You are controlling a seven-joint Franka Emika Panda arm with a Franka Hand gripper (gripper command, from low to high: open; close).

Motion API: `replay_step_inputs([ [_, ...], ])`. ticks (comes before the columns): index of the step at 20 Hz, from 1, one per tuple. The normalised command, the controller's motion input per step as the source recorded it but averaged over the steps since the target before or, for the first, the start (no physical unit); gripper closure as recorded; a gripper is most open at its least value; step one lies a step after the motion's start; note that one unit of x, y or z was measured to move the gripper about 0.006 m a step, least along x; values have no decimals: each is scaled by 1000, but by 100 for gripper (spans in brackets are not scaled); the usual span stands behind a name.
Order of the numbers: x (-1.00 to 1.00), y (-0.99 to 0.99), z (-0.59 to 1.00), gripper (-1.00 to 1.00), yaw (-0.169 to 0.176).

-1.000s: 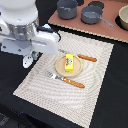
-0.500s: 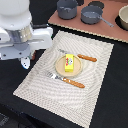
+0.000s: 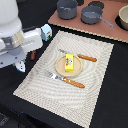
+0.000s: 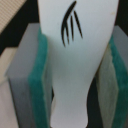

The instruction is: Interact with the objects in diverse but meaningful ways.

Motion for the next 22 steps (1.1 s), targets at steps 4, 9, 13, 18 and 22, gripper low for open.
replay_step_inputs([
  [4, -257, -116, -455, 100, 53],
  [9, -143, -36, -441, 100, 51],
  [13, -56, 0, -249, -100, 27],
  [18, -70, 13, 421, -100, -11],
  [22, -204, 15, 674, -100, -13],
])
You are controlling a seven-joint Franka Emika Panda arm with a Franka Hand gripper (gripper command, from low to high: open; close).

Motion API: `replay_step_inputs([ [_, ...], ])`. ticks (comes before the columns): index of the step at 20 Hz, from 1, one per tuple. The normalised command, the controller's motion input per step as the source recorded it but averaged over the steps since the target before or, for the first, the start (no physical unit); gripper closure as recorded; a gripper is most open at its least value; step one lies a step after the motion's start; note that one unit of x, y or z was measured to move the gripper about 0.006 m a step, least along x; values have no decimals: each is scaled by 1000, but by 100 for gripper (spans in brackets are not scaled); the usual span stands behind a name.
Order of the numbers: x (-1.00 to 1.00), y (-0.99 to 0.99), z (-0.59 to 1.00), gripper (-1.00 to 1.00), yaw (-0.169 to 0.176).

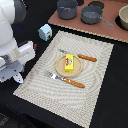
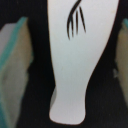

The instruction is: Interact with the objects in diverse but meaningful ways.

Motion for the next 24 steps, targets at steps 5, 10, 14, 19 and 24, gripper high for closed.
replay_step_inputs([
  [5, -125, 305, 983, -100, -18],
  [10, -1, 536, 950, -100, -13],
  [14, -1, 654, 701, -100, -4],
  [19, 0, 677, 525, -100, 0],
  [24, -35, 792, 253, -100, 0],
])
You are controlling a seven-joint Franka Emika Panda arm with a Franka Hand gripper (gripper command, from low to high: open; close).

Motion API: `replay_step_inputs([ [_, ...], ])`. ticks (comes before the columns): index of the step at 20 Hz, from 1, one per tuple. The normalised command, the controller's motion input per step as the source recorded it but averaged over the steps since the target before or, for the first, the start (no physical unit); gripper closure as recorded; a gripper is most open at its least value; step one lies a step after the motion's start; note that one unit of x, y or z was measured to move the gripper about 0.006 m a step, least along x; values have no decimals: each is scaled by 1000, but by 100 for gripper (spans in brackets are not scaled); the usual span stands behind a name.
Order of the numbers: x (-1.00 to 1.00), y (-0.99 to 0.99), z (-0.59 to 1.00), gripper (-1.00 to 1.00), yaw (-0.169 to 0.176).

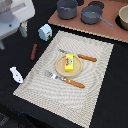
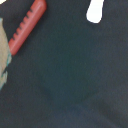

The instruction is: Interact with the objects in diverse but meaningful ways.

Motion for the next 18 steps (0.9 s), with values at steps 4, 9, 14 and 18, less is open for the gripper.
replay_step_inputs([
  [4, -85, 848, 66, -100, 0],
  [9, -78, 881, 1, -100, 0],
  [14, -67, 817, -25, -100, 0],
  [18, -89, 751, -98, -100, 0],
])
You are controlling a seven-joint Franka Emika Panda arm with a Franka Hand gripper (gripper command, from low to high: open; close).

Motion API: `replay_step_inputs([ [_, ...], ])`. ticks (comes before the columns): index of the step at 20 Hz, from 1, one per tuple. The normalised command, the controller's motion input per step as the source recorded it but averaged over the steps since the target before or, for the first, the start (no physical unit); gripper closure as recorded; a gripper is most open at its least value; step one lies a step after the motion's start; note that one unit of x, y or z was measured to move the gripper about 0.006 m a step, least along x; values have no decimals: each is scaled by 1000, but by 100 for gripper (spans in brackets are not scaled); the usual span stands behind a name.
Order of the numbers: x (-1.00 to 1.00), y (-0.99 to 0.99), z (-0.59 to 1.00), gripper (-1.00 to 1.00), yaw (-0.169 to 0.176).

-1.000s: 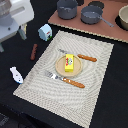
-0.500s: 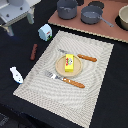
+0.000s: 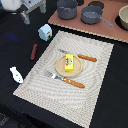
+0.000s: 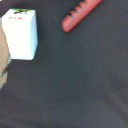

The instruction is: Interact with the objects in diverse but meaningful ways.

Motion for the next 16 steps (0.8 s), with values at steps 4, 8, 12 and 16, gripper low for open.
replay_step_inputs([
  [4, -61, 643, -172, -100, 0],
  [8, 0, 324, -385, -100, 0],
  [12, -2, 206, -451, -100, 0],
  [16, -46, 182, -523, -100, 0],
])
